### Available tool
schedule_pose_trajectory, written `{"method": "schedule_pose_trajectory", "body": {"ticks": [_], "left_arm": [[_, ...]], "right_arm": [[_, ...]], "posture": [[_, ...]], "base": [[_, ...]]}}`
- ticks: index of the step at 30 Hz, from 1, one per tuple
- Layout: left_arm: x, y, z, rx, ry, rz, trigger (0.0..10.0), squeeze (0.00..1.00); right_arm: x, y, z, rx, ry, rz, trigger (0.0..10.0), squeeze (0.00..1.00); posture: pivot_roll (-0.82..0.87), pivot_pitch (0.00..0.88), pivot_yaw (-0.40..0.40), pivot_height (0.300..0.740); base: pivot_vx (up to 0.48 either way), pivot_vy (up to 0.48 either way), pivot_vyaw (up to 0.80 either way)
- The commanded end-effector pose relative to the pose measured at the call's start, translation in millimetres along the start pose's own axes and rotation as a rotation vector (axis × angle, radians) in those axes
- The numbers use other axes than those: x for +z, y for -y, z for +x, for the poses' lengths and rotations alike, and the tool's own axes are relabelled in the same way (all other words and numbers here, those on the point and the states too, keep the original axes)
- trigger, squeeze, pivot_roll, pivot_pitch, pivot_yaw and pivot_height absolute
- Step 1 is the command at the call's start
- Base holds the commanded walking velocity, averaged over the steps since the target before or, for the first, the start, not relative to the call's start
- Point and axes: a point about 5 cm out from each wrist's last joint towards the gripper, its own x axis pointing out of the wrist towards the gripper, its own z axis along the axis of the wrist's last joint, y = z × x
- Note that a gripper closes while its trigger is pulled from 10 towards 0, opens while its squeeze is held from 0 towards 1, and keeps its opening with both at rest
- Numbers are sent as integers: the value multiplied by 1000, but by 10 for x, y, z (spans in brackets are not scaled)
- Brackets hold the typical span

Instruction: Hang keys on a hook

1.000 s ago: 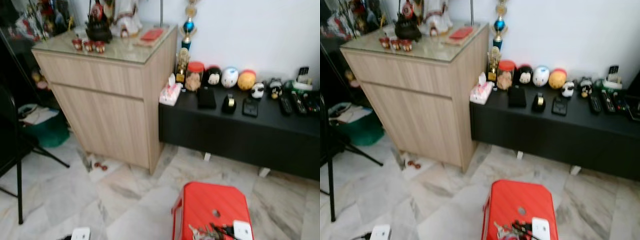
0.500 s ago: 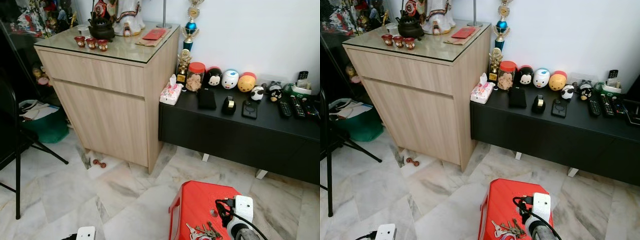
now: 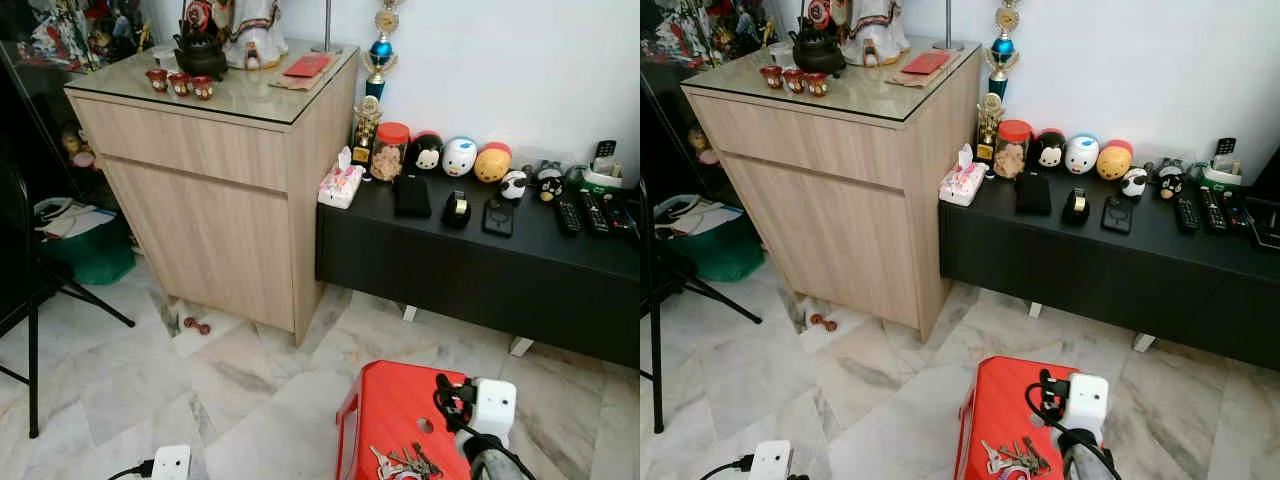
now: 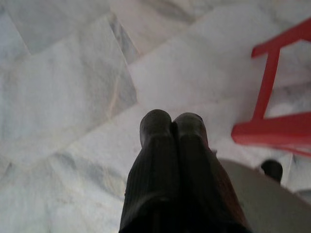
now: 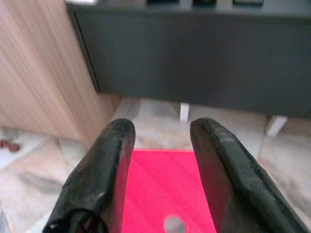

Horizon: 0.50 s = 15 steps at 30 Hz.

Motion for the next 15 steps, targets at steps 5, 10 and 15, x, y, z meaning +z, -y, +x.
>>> {"method": "schedule_pose_trajectory", "body": {"ticks": [5, 10, 15], "left_arm": [[533, -53, 68, 31, 239, 62, 10000, 0], [900, 1, 49, 30, 434, 104, 10000, 0], [1209, 118, -90, 0, 670, 112, 10000, 0]], "right_arm": [[135, -82, 69, 10, 37, -4, 10000, 0], [172, -122, 71, 16, 36, -7, 10000, 0], [236, -123, 48, 5, 56, 9, 10000, 0]], "posture": [[141, 0, -46, 740], [133, 0, -40, 740], [128, 0, -39, 740]], "base": [[0, 0, 0], [0, 0, 0], [0, 0, 0]]}}
